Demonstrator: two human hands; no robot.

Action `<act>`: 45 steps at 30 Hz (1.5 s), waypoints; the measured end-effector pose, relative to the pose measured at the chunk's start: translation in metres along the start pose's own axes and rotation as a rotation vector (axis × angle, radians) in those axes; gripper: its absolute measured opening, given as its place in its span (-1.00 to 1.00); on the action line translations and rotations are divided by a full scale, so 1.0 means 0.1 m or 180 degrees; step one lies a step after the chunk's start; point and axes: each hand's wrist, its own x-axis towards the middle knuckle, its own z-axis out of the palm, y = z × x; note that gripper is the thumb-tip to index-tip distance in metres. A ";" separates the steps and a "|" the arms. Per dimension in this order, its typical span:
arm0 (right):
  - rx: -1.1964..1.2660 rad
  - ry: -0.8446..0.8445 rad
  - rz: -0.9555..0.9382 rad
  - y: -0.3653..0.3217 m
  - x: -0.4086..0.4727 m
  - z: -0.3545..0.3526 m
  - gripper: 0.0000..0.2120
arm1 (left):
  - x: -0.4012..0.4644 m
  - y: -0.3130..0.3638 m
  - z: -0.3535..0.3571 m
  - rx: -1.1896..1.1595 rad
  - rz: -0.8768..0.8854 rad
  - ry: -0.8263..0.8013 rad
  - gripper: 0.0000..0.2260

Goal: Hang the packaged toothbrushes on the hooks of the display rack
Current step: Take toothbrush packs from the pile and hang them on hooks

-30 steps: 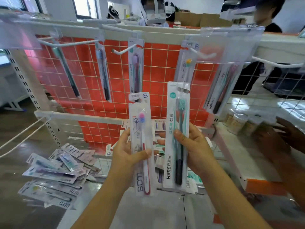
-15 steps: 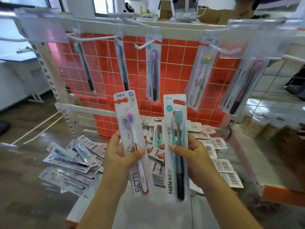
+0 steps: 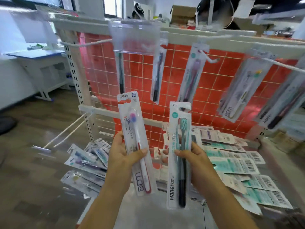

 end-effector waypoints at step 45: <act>-0.0381 0.0386 -0.1474 -0.37 1.46 2.36 -0.91 | 0.61 0.43 -1.80 -0.0168 -0.0340 -0.0355 -0.46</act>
